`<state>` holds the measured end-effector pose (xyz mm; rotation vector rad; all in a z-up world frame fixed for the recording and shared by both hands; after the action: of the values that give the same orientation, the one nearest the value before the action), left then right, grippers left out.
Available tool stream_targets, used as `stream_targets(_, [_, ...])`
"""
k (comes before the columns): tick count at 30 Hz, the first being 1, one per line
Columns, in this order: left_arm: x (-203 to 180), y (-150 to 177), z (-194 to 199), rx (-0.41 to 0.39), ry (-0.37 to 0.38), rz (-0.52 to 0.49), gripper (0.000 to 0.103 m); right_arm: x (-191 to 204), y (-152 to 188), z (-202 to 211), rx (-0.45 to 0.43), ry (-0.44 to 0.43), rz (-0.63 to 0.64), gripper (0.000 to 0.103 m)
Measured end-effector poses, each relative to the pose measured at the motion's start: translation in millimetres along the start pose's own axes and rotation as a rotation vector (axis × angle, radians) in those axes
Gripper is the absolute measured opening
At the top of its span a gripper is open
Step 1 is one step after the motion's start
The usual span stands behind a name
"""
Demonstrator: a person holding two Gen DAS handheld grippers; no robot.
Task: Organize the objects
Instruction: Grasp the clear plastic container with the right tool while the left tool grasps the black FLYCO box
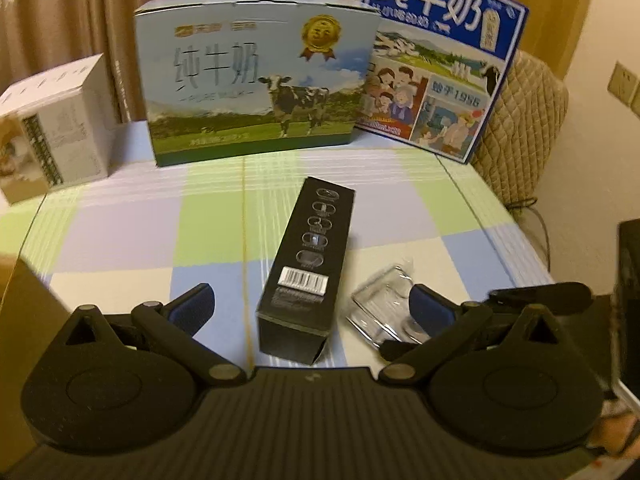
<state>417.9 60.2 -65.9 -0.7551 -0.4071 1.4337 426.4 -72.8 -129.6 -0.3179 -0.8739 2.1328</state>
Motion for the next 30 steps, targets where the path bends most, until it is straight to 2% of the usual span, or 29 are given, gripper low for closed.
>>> stream_targets(2, [1,-4,-8,0.009,0.003,-0.027,0.099,-2,3,3,-0.002,0.022,-0.02,0.028])
stream_targets(8, [-2,-15,-34,0.071,0.026,-0.093,0.084,-8,15,16,-0.005,0.085,-0.094,0.028])
stream_targets(11, [-4,-17,-48,0.116,0.024,-0.114,0.07,-9,20,21,-0.007,0.106,-0.135,0.028])
stream_targets(13, [-5,-16,-56,0.147,0.015,-0.122,0.051,-8,22,25,-0.004,0.125,-0.155,0.027])
stream_targets(15, [-6,-14,-58,0.164,0.005,-0.131,0.039,-6,25,29,0.003,0.139,-0.166,0.027])
stream_targets(21, [-17,16,-31,0.194,-0.004,-0.113,0.038,16,40,50,0.035,0.141,-0.211,0.027])
stream_targets(30, [-42,111,53,0.199,0.028,-0.05,0.038,76,85,107,0.065,0.141,-0.226,0.028])
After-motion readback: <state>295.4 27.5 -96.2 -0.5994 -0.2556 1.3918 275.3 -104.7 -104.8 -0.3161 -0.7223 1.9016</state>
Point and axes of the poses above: each gripper's, at about its wrist camera, not at the fingertips, and z roughly against the way its jaws point, x to its left, y to its underside, the point moved 3 cm from there along -z, roughly the way its jaws point, and after that the axes turned 7 degrees about y, right-handed, at the moved point
